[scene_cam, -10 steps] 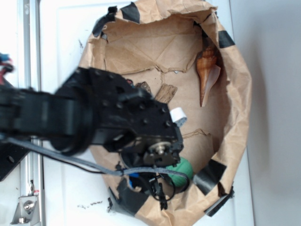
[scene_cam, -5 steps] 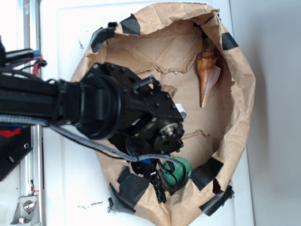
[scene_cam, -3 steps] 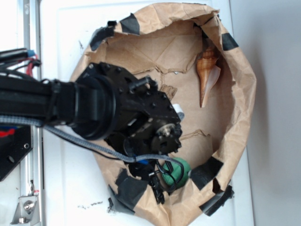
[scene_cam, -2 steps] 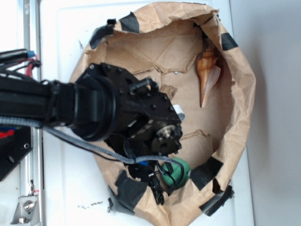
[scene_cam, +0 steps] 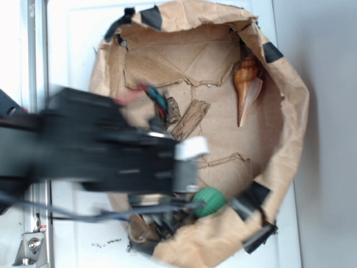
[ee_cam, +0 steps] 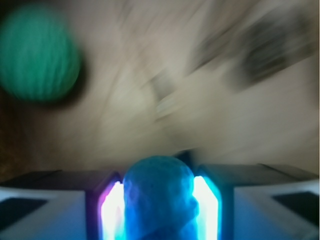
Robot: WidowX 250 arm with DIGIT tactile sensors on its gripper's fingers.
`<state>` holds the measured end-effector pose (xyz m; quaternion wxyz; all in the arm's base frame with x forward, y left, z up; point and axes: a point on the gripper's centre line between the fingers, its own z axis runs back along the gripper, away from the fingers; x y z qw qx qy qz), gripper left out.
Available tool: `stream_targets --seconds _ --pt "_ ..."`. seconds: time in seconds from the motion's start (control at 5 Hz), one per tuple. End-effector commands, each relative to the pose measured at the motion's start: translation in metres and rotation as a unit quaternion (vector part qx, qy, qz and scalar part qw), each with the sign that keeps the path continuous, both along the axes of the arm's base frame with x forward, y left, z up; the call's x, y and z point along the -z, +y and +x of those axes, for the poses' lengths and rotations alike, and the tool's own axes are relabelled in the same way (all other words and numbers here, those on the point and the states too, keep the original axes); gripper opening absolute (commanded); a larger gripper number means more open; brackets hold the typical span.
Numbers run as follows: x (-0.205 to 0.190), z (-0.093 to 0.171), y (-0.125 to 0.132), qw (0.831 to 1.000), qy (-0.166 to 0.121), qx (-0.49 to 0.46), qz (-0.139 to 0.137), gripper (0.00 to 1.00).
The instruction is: Grab the blue ball.
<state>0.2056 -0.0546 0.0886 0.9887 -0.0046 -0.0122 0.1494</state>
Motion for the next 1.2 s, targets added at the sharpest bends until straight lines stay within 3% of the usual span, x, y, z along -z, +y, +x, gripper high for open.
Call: stream_targets --seconds 0.0,0.2,0.4,0.8,1.0 --pt "-0.077 -0.005 0.071 0.997 -0.062 0.023 0.035 0.0" --pt "-0.086 0.006 0.082 0.995 -0.078 0.043 0.041 0.0" --pt "-0.083 0.027 0.075 0.993 -0.085 0.073 0.039 0.0" --pt "-0.077 0.046 0.034 0.983 -0.113 0.141 0.034 0.0" --pt "-0.072 0.048 0.036 0.985 -0.096 0.134 0.047 0.0"
